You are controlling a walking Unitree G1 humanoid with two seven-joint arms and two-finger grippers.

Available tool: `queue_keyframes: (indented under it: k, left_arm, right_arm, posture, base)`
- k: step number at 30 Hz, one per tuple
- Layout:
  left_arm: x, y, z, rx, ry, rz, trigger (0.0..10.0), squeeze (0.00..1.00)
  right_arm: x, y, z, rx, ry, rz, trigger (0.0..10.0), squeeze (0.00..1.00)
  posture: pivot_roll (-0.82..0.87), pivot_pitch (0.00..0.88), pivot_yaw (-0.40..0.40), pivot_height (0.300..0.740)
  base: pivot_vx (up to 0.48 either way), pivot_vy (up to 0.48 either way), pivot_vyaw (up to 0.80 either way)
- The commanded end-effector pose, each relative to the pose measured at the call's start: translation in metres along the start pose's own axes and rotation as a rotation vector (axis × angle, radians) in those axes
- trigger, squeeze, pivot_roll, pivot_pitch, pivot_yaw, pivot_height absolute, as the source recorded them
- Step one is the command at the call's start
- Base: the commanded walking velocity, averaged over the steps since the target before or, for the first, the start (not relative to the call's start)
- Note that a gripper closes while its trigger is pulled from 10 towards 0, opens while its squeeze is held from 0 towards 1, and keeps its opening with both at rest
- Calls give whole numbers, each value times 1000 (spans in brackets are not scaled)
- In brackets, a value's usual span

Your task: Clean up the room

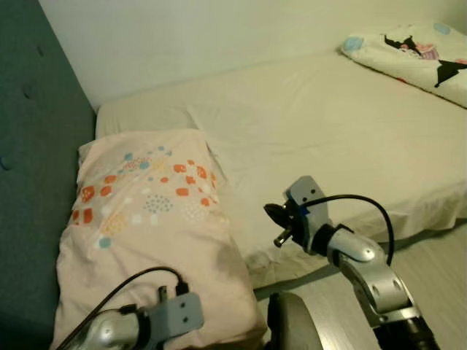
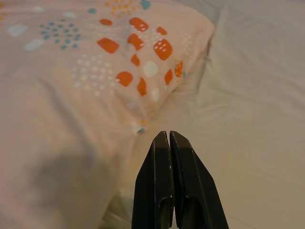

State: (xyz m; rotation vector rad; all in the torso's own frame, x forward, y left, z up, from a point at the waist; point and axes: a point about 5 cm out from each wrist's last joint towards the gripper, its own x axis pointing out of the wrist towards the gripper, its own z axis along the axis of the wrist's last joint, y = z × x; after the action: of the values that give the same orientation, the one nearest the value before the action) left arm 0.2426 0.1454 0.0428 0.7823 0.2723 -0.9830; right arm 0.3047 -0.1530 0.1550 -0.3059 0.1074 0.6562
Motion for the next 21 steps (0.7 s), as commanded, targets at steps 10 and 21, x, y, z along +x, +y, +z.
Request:
queue_keyframes:
  k: [10, 21]
  left_arm:
    - [6, 46, -42, 265, 290, 119, 0, 0]
    - [14, 138, 6, 433, 264, 440, 0, 0]
  right_arm:
    - [-13, 9, -1, 15, 40, -18, 10000, 0]
    - [-16, 6, 3, 63, 21, -105, 10000, 0]
  posture:
    - [-111, 284, 3, 601]
    - [-103, 298, 5, 601]
  base:
    - [0, 0, 0]
    - [0, 0, 0]
